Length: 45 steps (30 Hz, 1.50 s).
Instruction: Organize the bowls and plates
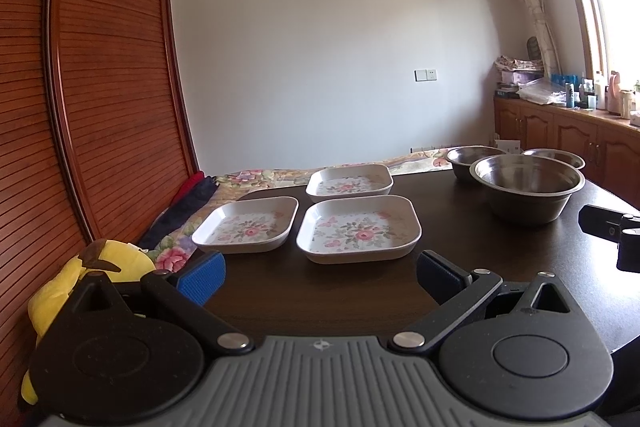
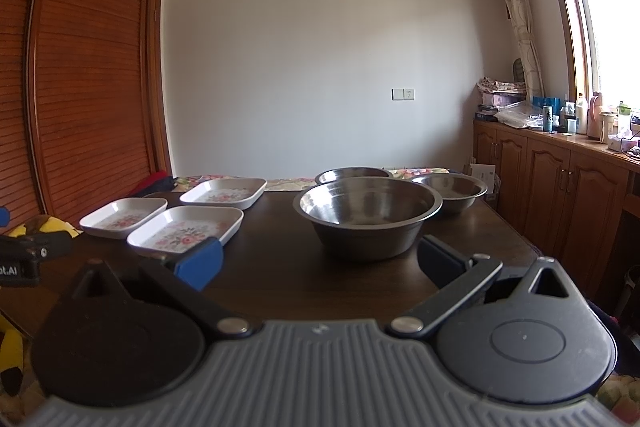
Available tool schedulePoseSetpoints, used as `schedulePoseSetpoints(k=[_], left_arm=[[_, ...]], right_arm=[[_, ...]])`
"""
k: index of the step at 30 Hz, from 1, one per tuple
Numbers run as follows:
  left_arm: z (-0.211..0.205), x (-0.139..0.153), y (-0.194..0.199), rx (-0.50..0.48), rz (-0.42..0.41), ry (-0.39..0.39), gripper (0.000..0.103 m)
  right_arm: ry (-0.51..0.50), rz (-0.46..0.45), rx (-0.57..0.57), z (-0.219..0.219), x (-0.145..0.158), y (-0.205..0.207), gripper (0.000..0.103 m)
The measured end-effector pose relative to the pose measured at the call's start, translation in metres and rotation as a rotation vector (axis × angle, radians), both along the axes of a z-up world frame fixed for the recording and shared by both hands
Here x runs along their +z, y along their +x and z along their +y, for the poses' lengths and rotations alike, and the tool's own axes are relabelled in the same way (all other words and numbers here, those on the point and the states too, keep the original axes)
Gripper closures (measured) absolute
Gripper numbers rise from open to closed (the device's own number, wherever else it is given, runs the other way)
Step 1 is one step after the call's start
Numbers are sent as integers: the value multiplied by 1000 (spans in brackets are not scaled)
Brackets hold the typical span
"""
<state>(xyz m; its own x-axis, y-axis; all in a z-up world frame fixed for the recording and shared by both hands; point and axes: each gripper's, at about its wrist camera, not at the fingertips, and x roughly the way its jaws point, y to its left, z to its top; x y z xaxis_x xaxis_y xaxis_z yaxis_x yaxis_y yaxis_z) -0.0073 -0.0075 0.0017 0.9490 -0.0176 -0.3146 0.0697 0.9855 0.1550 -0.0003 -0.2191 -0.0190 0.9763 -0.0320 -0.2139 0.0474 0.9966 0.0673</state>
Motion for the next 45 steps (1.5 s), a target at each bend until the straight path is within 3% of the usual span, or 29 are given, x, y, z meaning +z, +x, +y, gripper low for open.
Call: schedulePoseSetpoints(k=[16, 22, 29, 36, 38, 45], left_arm=[[7, -14, 16, 3, 88, 14, 0], [19, -10, 25, 28, 92, 34, 0], [36, -2, 37, 23, 97, -6, 1], [53, -4, 48, 10, 121, -24, 17], [57, -5, 51, 13, 134, -28, 27], [71, 1, 52, -4, 105, -52, 28]], right_arm=[[1, 30, 44, 5, -5, 7, 0], [-30, 54, 115, 12, -1, 14, 0], [-67, 81, 197, 21, 14, 28, 0], [-92, 87, 256, 33, 25, 41, 0], [-91, 93, 266, 34, 25, 44, 0], [-111, 127, 299, 41, 21, 59, 2]])
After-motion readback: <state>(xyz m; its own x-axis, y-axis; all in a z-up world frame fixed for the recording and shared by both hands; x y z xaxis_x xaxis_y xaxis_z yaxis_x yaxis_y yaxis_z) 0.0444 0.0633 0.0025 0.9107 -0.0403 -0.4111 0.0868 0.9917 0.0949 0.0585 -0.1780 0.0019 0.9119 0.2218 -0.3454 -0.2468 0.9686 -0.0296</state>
